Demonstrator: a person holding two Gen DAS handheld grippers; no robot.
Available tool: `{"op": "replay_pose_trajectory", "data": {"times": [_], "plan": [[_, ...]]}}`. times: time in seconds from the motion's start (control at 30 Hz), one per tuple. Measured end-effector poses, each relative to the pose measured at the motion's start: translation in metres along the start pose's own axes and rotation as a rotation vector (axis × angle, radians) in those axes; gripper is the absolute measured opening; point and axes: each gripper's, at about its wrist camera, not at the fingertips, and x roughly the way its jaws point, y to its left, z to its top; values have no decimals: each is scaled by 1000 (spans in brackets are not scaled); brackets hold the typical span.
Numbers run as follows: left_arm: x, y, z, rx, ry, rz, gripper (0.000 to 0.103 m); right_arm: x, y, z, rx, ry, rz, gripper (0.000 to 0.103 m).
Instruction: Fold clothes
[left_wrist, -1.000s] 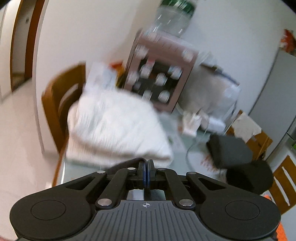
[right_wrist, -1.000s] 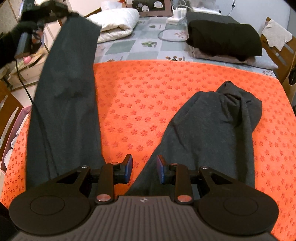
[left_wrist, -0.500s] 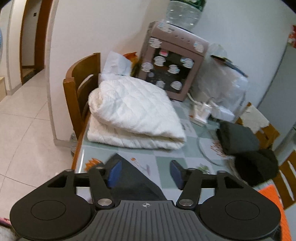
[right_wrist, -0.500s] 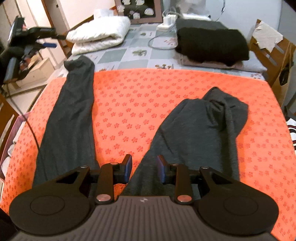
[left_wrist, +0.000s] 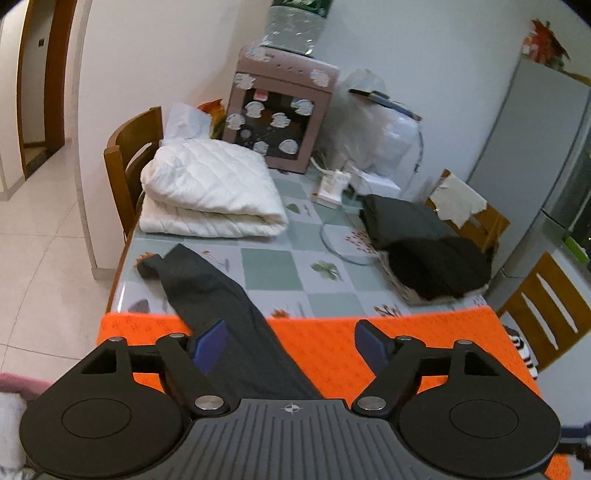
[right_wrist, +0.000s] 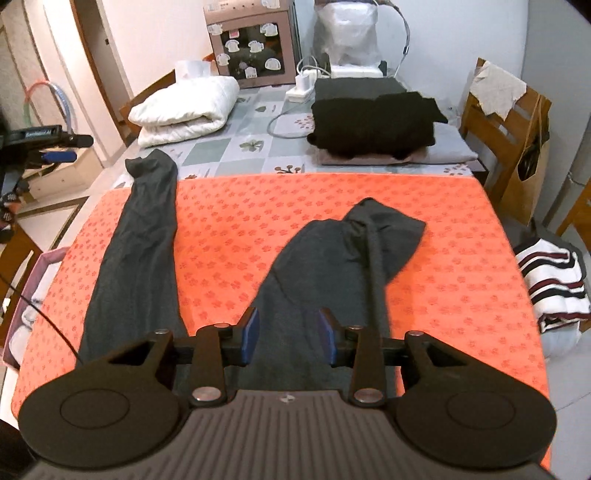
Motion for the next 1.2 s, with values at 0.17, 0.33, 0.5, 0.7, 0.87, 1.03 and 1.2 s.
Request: {"op": "replay_pose_trajectory", "data": {"times": [0.17,0.33,0.5,0.7,0.87,1.03,1.2], "plan": [[-35,-54,-38,29,-40,54,83,-16,-32,-11,-80,2,32,41],[-63,-109,-90,-46,-48,116,83,-25,-68,-19,-194,17,114,41],[-77,-158,-135,-116,-27,171,83,-32,-96,-14,-312,29,177,41],[-85,-206,-161,-138,-23,193,83,-37,-124,-5,-351,30,224,41],[-78,-245,-173,-129,-17,203,83,-31,-149,8,-369,20,249,41],[-70,-293,-184,-133,-36,269,83,-10,-179,27,-431,27,318,41],[-62,-343,-202,-248,-65,390,83,20,-208,57,-545,57,416,41]]}}
